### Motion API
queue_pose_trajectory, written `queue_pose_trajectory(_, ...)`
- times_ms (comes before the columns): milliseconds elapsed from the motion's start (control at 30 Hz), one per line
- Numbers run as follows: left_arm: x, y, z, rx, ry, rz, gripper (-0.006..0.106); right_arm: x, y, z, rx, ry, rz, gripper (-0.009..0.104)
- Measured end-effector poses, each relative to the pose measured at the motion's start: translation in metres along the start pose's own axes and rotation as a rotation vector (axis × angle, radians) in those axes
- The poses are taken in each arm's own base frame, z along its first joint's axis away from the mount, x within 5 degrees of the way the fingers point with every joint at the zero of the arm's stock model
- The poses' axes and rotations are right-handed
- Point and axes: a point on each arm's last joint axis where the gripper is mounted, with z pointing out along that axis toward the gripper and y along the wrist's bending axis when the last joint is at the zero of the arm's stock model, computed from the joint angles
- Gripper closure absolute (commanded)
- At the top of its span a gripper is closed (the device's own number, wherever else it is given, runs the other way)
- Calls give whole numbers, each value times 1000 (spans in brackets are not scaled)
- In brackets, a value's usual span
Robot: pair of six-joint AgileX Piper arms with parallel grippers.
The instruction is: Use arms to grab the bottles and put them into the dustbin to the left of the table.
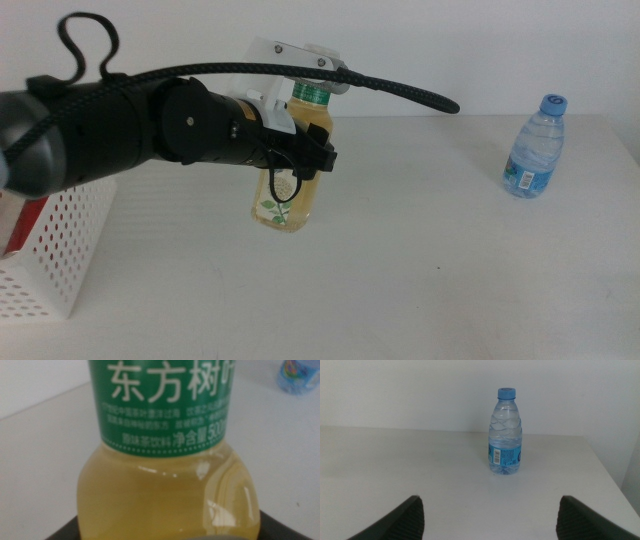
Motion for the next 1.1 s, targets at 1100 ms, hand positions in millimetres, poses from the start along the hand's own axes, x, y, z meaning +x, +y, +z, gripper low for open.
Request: queue_pose_trajectory(1100,10,66,-113,-250,296,-188,105,0,0,0,0,0,0,18)
